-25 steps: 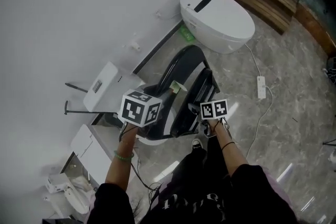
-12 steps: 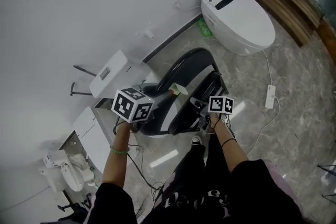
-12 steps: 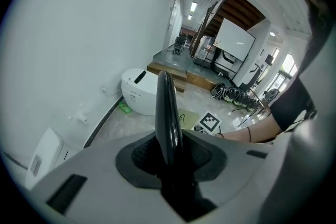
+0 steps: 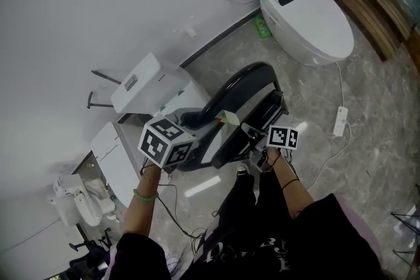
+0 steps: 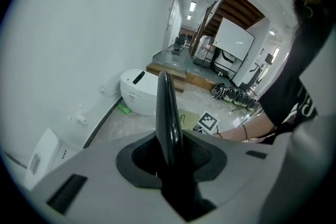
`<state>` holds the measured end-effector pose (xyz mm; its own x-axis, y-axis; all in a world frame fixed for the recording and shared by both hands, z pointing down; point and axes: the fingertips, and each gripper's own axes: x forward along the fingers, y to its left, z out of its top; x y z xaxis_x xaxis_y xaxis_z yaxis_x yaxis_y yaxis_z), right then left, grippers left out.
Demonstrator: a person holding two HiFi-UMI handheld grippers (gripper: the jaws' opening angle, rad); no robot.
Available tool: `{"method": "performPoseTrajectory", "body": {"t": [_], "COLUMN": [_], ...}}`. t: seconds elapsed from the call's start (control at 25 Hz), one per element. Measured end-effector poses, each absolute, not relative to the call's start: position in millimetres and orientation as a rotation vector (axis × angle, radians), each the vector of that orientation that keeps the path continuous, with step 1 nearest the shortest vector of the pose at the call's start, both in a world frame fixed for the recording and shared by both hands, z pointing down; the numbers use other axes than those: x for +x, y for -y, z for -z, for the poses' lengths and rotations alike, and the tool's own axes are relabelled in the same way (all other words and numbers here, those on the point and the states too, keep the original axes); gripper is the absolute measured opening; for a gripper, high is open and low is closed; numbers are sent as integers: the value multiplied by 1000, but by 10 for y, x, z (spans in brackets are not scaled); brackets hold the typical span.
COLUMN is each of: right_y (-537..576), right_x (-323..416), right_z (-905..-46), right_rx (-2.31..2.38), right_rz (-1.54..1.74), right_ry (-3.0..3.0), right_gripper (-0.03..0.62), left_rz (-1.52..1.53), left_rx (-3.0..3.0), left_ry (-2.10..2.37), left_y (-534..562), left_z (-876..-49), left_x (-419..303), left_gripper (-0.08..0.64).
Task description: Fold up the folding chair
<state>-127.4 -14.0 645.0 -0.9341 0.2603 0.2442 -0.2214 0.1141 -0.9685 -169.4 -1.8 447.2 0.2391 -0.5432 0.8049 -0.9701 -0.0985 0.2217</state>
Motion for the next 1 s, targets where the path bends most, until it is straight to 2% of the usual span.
{"method": "performPoseTrajectory", "body": {"t": [0.36, 0.76, 1.0], "right_y": [345, 868, 1310], "right_x": [-704, -596, -930], "right_z": [-6441, -6186, -6047], "right_rx": [45, 87, 125], "right_rz": [-1820, -1710, -1721], "right_ry": [1973, 2061, 2110], "right_gripper": [55, 55, 57], "left_rz": [-607, -573, -597], "left_rx": [1764, 1751, 1821], "left_ry": [1351, 1382, 1395], "left_y": [210, 492, 862], "left_z": [-4358, -4151, -4003], "left_x": [-1034, -1000, -1249], "left_gripper": [94, 94, 94]}}
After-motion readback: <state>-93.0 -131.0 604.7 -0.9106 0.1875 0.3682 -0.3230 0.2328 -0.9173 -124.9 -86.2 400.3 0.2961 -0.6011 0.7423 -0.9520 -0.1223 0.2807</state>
